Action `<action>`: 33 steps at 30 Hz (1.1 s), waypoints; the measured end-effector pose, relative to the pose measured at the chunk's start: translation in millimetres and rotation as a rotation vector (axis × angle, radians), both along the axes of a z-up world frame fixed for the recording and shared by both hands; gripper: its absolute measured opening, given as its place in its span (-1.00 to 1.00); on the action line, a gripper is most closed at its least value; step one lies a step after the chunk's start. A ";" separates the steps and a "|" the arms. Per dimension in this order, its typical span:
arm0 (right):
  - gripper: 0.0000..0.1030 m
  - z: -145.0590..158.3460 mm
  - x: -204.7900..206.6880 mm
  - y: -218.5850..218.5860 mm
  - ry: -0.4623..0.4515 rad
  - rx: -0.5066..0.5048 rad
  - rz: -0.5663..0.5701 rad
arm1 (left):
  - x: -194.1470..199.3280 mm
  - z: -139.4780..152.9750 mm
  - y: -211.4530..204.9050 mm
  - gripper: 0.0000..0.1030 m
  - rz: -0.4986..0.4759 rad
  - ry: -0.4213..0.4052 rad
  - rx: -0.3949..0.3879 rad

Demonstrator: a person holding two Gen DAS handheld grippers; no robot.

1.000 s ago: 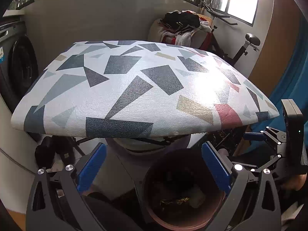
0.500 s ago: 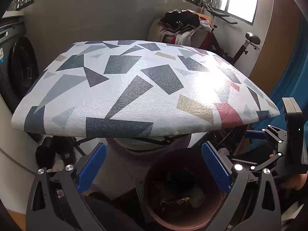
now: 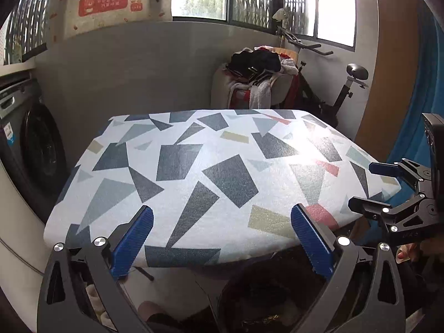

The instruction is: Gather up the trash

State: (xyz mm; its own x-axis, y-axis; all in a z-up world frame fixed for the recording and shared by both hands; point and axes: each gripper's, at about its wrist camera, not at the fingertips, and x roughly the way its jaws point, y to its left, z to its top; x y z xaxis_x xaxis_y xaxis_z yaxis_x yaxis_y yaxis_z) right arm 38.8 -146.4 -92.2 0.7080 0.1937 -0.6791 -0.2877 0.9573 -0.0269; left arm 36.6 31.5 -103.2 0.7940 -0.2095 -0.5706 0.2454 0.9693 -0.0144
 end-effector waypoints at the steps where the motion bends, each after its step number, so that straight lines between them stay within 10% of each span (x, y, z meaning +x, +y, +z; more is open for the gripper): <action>1: 0.88 12.5 1.4 -2.4 -0.023 0.008 -0.006 | 0.0 12.1 -1.3 0.88 -0.004 -0.030 -0.001; 10: 0.88 87.2 4.3 -19.9 -0.144 0.069 -0.052 | -11.1 86.2 -20.4 0.89 0.035 -0.245 0.087; 33: 0.88 114.9 -12.4 -24.1 -0.210 0.079 -0.064 | -21.1 113.2 -22.9 0.89 0.057 -0.198 0.051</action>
State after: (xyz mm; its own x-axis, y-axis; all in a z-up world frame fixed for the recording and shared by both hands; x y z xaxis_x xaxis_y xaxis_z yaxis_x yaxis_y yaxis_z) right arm 26.4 -170.5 22.7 0.8450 0.1908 -0.4996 -0.2224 0.9749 -0.0038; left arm 15.5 8.5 10.0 0.9014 -0.1355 -0.4113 0.1830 0.9800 0.0782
